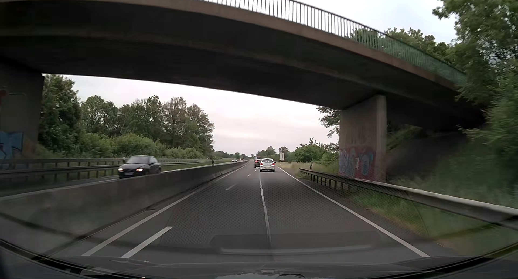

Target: Follow the waypoints while adhering to traffic rules and regulations

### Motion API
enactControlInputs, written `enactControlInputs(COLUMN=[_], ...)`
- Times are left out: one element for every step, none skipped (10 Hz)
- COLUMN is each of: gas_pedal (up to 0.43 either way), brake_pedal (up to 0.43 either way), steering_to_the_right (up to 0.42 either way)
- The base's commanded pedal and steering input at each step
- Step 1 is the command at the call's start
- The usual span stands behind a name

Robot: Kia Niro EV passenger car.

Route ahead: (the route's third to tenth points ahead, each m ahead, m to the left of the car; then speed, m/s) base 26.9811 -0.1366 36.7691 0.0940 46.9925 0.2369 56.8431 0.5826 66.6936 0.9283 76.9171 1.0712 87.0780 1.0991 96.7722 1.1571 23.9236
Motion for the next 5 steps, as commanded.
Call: enactControlInputs(gas_pedal=[0.287,0.299,0.319,0.331,0.331], brake_pedal=[0.000,0.000,0.000,0.000,0.000], steering_to_the_right=[0.005,0.005,0.005,0.005,0.005])
